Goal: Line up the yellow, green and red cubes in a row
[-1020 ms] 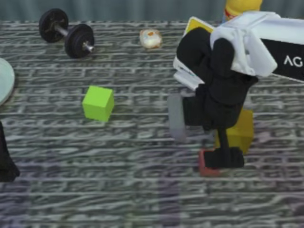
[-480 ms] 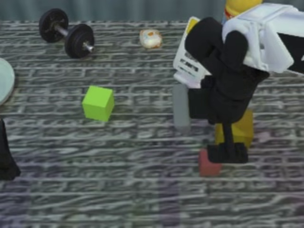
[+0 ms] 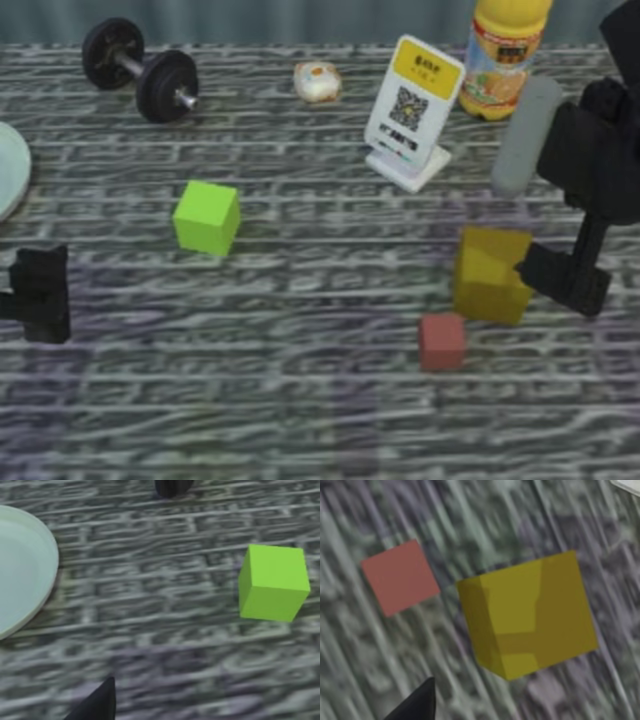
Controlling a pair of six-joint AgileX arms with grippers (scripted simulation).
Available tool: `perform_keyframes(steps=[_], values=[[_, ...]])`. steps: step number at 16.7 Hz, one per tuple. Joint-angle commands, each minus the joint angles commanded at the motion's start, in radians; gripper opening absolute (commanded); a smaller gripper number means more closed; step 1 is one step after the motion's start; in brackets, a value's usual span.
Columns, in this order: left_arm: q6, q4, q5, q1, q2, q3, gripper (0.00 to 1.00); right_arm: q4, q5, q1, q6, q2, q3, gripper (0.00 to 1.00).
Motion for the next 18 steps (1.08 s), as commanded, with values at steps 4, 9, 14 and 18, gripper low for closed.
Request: perform_keyframes(steps=[4, 9, 14, 18], values=[[-0.006, -0.277, 0.019, -0.060, 0.438, 0.311, 1.00, 0.187, -0.012, -0.120, 0.161, -0.352, -0.264, 1.00], [-0.025, -0.606, 0.022, -0.130, 0.976, 0.733, 1.00, 0.419, -0.009, -0.261, 0.385, -0.803, -0.626, 1.00], [-0.052, -0.823, -0.003, -0.181, 1.400, 1.165, 1.00, 0.614, 0.016, -0.359, 0.578, -1.152, -0.923, 1.00], [-0.072, -0.893, -0.035, -0.205, 1.620, 1.456, 1.00, 0.737, 0.042, -0.408, 0.692, -1.351, -1.085, 1.00]])
